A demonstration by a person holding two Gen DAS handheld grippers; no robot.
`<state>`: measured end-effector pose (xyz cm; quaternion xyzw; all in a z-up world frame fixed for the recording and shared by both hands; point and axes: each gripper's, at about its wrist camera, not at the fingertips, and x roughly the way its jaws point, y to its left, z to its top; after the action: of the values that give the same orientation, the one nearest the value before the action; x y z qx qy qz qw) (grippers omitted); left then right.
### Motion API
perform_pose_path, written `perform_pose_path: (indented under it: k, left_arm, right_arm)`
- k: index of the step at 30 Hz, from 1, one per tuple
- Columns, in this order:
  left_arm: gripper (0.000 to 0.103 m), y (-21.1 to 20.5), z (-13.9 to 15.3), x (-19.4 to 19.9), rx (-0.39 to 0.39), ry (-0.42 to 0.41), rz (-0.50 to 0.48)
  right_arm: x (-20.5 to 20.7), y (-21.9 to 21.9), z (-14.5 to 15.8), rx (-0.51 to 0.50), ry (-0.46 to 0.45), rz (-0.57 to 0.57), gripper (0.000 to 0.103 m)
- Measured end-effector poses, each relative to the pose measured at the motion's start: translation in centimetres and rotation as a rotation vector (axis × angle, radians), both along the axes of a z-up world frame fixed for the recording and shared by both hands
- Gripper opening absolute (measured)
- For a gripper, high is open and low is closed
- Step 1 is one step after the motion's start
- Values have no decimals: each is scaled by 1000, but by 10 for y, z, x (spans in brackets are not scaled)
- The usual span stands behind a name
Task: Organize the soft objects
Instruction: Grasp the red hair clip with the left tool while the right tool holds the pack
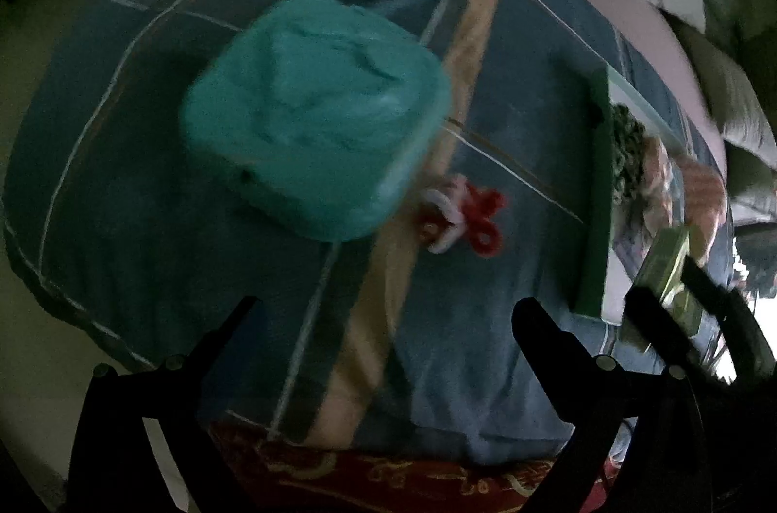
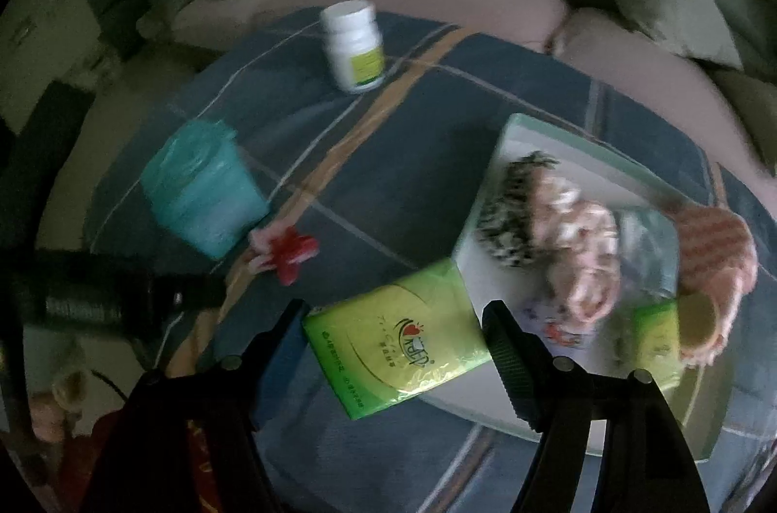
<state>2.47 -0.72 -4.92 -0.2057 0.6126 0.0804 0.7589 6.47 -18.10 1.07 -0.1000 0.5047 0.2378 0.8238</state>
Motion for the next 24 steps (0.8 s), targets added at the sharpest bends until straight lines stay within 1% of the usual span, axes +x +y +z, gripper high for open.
perform_pose_path:
  k: [2,3,4,6,10,14,18,20,24]
  left_arm:
    - [91,-14,-1,5,17,3,-36]
    - [84,-19,-3,7,23,8,-53]
    - [82,-24,-5,10,27,14,-65]
    - [82,-36,-9,15,39,25,-86]
    - [80,-49,-11,28,93,19,-105]
    - [79,-55,-9,39,114,4,-90]
    - [75,-56,-14,51,108,4,-63]
    - [74,-55,-16,63,125,15,-52]
    - [73,-60,-26,79,131,25,-30]
  right_arm:
    - [4,-8,1,8,5,-35,75]
    - [6,-15,2,13,7,-58,75]
    - [7,-18,2,19,7,-73,75]
    - [10,-27,3,34,10,-99,75]
    - [12,-36,6,48,-6,-119,75]
    - [13,-41,8,65,-15,-126,75]
    - [13,-42,7,75,-18,-131,75]
    - [13,-43,7,79,-18,-131,75]
    - [14,-44,6,88,-14,-131,75]
